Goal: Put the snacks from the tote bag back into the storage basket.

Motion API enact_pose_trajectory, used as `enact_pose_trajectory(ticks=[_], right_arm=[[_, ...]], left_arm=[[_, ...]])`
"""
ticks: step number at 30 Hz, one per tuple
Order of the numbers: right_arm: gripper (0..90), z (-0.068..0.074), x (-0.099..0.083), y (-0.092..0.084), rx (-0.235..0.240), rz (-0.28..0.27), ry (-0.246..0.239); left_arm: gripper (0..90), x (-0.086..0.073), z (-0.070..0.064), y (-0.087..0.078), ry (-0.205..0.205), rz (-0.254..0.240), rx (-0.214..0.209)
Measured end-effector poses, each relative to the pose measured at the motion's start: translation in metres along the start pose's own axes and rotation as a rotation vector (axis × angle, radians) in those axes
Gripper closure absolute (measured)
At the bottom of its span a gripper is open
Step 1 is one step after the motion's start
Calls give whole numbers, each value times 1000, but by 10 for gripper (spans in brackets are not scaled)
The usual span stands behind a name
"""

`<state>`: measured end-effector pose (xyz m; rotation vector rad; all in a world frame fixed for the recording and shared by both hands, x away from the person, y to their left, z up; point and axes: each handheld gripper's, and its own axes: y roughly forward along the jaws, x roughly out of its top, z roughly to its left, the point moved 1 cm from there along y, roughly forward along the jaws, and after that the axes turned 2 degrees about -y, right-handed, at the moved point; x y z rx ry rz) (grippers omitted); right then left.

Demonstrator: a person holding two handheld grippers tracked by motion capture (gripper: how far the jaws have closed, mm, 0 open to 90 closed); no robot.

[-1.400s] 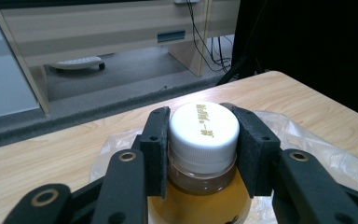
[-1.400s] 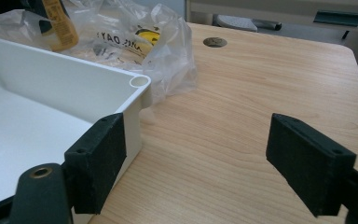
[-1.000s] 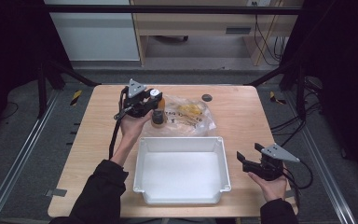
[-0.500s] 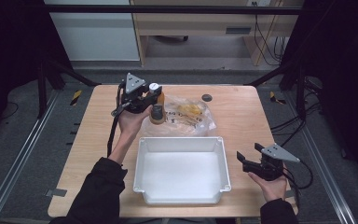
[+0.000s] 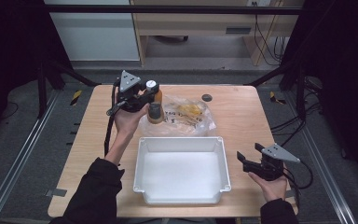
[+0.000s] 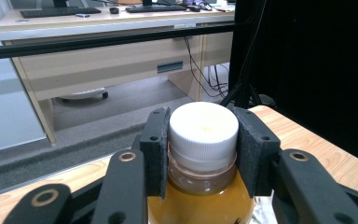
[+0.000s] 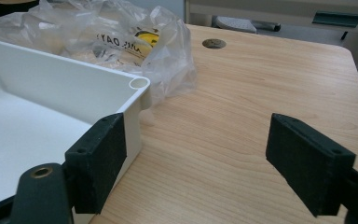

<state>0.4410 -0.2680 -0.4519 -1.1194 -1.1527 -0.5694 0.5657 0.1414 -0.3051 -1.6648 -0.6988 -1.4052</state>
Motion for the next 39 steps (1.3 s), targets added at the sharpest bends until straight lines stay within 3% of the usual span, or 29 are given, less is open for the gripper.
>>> enact_pose_trajectory(ticks=[20,31,39], right_arm=[[202,0,0,-1,-3,-1,-1],[202,0,0,-1,-5,0,2],[202,0,0,-1,-6,2,1]], left_arm=[[587,6,-16,-29,8,-30,-52],[587,-3,-32,-42,55,-20,-82],[587,-12,-37,-51,49,-17,-112]])
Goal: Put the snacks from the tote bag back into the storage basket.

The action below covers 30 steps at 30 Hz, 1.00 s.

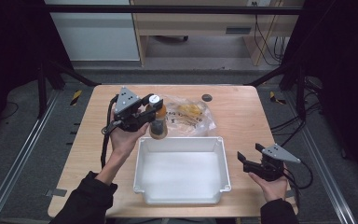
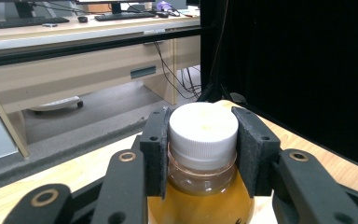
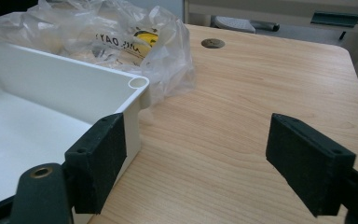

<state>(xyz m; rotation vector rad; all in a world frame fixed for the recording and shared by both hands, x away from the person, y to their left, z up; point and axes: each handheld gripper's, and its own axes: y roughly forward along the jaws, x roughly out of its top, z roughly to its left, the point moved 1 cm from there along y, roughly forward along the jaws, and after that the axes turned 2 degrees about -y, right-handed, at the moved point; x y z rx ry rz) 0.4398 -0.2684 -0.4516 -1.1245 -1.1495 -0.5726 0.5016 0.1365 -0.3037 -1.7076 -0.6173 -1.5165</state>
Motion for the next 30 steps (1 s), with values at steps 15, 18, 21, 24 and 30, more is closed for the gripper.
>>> enact_pose_trajectory(ticks=[15,18,21,24,30], right_arm=[[202,0,0,0,-1,-3,-3],[203,0,0,0,0,0,0],[203,0,0,0,-2,1,-6],[203,0,0,0,-3,0,-4],[203,1,-1,0,-3,2,-7]], left_arm=[[587,-19,-12,-15,11,21,-44],[587,-25,-14,-18,14,30,-49],[587,-31,-17,-19,14,35,-54],[587,-37,-18,-21,14,47,-62],[587,-51,-20,-22,10,70,-66]])
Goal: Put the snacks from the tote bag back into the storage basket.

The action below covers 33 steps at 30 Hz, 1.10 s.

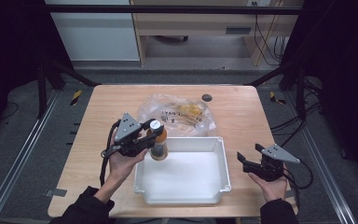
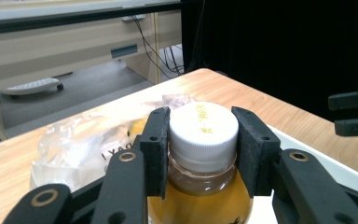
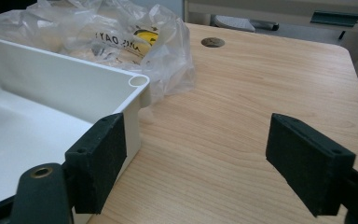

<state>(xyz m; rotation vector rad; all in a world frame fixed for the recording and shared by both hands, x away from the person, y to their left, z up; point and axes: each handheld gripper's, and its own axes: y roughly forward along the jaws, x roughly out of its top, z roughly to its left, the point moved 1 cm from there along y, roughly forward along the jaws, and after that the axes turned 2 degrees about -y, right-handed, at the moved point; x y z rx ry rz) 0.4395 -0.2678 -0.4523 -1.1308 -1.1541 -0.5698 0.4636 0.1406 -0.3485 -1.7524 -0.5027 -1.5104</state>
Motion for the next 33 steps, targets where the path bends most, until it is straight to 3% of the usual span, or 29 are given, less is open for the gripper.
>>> enact_pose_trajectory(ticks=[10,33], right_arm=[[204,1,0,1,1,3,0],[205,2,-1,0,2,8,-7]], left_arm=[[587,-23,1,0,-12,41,-3],[587,-53,-5,7,-16,110,-7]])
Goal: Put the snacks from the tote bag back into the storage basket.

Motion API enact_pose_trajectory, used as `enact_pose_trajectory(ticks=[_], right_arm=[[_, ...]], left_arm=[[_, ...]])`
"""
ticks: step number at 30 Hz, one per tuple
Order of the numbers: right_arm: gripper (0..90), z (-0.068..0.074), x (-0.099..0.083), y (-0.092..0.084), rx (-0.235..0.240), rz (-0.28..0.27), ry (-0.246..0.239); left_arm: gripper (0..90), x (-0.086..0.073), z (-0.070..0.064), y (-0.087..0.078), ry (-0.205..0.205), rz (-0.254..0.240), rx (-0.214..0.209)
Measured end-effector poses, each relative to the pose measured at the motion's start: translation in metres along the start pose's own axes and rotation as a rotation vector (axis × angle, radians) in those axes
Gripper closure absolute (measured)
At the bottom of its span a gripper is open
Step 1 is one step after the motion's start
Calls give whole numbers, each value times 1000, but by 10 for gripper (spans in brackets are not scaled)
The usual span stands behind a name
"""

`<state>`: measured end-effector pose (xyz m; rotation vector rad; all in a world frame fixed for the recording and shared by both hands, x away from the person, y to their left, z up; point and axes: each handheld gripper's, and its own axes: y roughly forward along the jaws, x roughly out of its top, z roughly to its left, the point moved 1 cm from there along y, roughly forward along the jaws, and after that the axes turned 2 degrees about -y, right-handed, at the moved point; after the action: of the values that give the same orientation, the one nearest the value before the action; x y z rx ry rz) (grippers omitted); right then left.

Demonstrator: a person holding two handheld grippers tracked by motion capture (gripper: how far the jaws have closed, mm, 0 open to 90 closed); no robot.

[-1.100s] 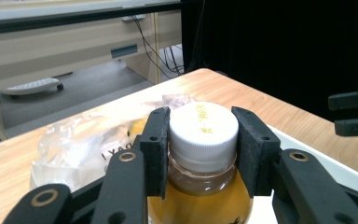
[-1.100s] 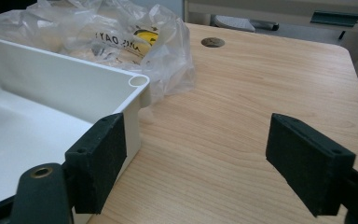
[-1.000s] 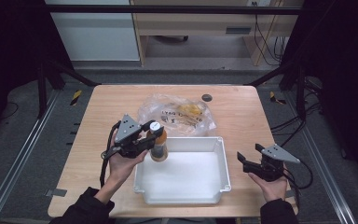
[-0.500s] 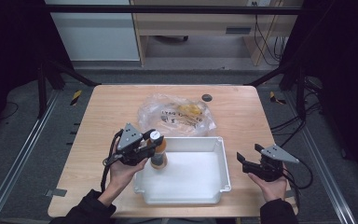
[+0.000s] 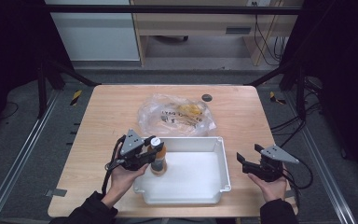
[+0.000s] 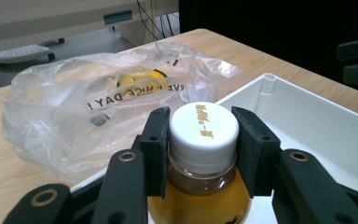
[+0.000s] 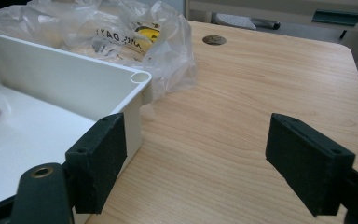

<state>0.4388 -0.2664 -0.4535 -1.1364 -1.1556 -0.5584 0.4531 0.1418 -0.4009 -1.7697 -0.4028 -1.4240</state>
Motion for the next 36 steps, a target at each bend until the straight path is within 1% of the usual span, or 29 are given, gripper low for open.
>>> enact_pose_trajectory(ticks=[2,8,19,25,27,31,32,34,36], right_arm=[[205,0,0,0,1,0,2],[205,0,0,0,-1,-2,1],[202,0,0,-1,-5,-1,2],[199,0,-1,-1,-5,1,1],[197,0,-1,-1,-5,1,1],[194,0,-1,-2,-5,1,4],[194,0,-1,-2,-5,1,4],[192,0,-1,-2,-5,0,5],[191,0,-1,-3,-7,-2,7]], left_arm=[[587,-2,-1,1,-1,5,-1],[587,-3,-3,1,5,-5,-4],[581,-8,-4,2,2,-39,0],[565,-8,-4,2,-4,-32,0],[518,-9,-4,2,-2,-36,9],[441,-8,-2,-1,1,-46,12],[441,-8,-2,-1,-2,-48,10],[411,-7,0,-4,-4,-51,6],[375,-7,1,-7,4,-44,-2]])
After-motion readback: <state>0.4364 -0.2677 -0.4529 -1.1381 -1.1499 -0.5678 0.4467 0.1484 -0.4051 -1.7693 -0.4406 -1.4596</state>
